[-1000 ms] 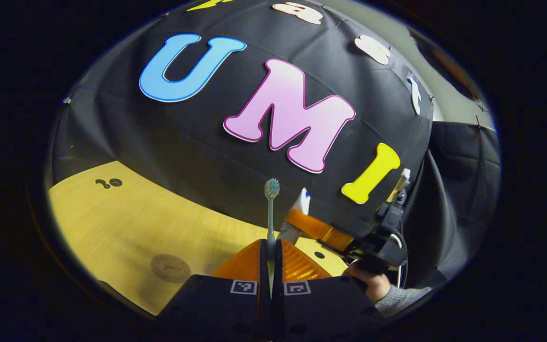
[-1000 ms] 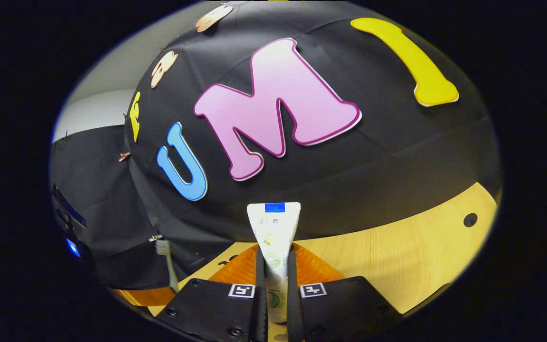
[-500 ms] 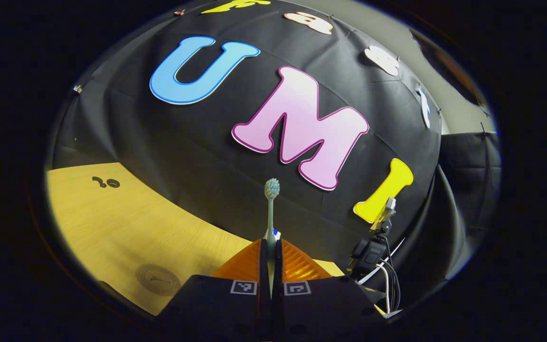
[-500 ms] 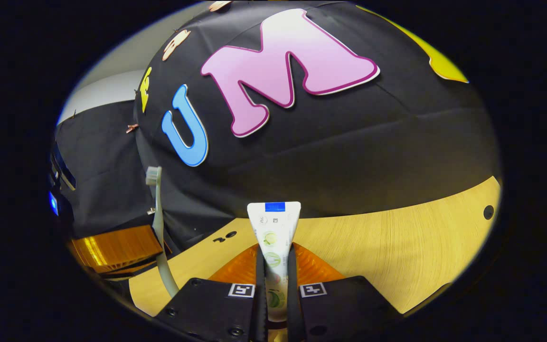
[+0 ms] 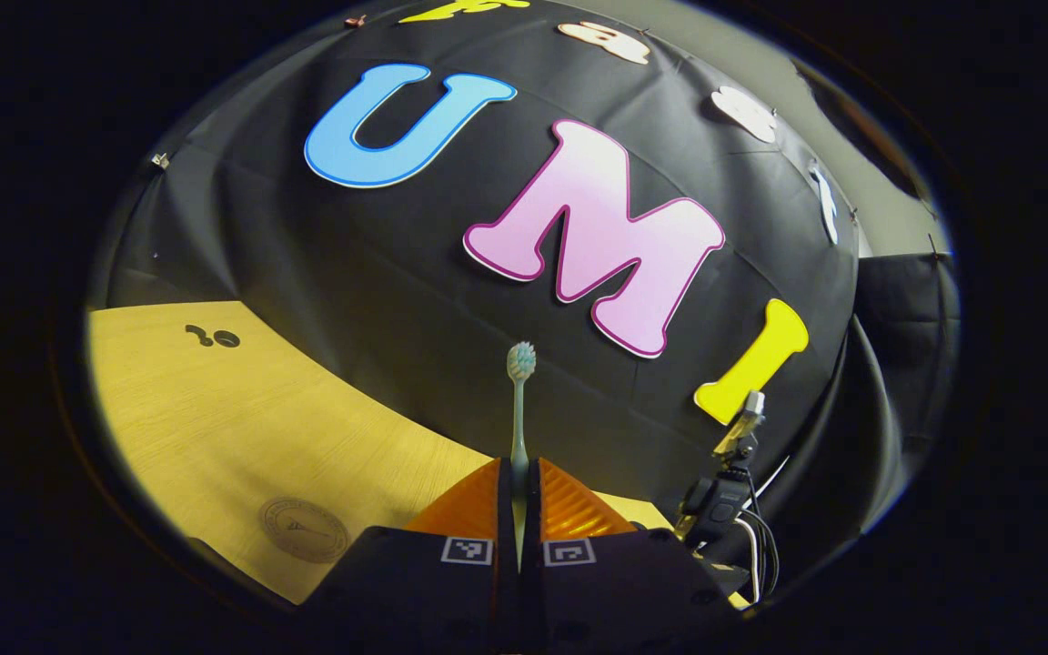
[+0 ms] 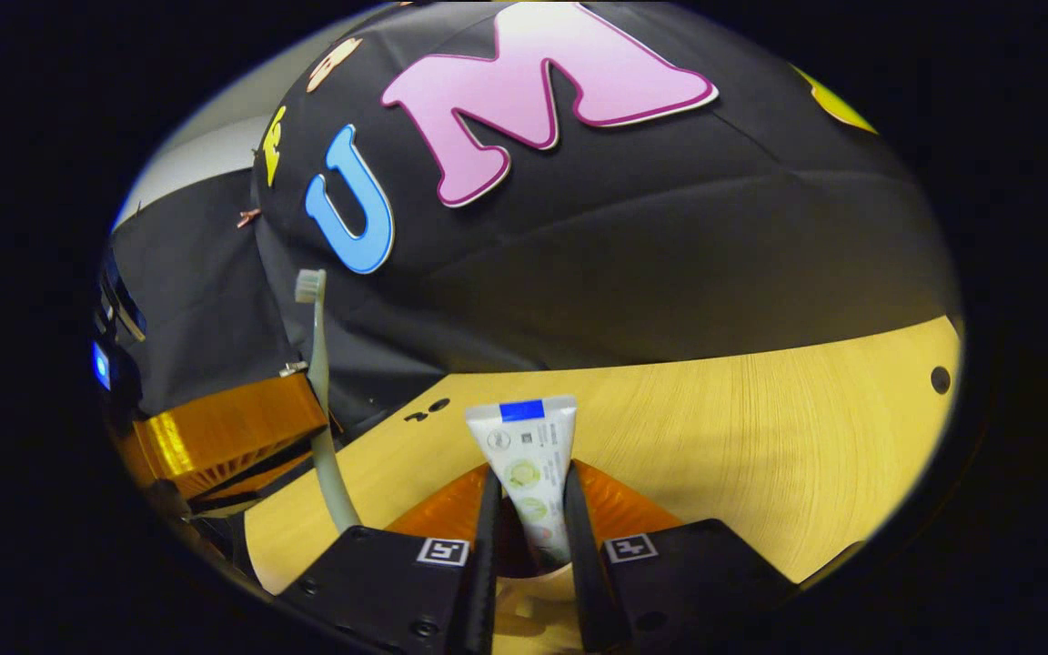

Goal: Put the toothbrush and toothpaste on the desktop into the cup, then pick up the cup and place it on the coaster on the desktop.

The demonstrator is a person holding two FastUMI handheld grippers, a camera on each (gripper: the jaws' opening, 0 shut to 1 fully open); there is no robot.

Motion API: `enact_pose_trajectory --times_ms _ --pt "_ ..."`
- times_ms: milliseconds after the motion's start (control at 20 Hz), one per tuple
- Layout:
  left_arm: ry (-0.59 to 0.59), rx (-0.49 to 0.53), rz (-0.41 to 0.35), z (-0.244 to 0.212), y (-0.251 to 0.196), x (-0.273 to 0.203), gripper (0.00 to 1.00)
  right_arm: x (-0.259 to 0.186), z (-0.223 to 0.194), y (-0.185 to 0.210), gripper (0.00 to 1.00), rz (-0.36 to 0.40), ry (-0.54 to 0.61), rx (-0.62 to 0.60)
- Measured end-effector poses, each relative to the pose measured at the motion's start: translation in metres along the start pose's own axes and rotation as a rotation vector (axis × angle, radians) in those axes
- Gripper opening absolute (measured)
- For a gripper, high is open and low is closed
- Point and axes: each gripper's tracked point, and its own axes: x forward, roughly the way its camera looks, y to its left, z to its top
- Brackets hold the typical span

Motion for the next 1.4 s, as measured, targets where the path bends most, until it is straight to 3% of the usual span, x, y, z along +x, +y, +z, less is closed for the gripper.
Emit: enact_pose_trajectory --times_ms 50,100,150,200,250,300,600,1250,1400 --pt "-0.007 0.001 0.003 0.000 0.001 0.002 0.06 -0.003 0.002 -0.001 0.45 -0.001 0.002 0.030" --pt "-0.017 0.000 0.005 0.002 0.001 0.003 0.06 -0.007 0.008 -0.001 0.46 0.003 -0.008 0.063" --pt "-0.028 -0.004 0.007 0.004 0.002 0.005 0.06 -0.011 0.013 -0.001 0.60 0.006 -0.022 0.101" --pt "-0.039 -0.010 0.010 0.006 0.002 0.007 0.06 -0.014 0.020 -0.001 0.52 0.009 -0.035 0.141" --pt "-0.048 -0.015 0.016 0.007 0.004 0.010 0.06 -0.018 0.021 -0.003 0.67 0.011 -0.035 0.174" --pt "-0.054 -0.018 0.024 0.006 0.007 0.012 0.06 -0.023 0.028 -0.003 0.57 0.023 -0.056 0.206" --pt "-0.089 0.005 0.077 -0.006 0.027 0.040 0.06 -0.042 0.057 -0.004 0.57 0.030 -0.147 0.277" --pt "0.013 0.144 0.159 -0.090 0.033 0.049 0.06 -0.077 0.036 -0.041 0.57 -0.056 -0.126 0.314" --pt "0.013 0.147 0.145 -0.090 0.031 0.043 0.15 -0.080 0.037 -0.043 0.57 -0.063 -0.125 0.311"
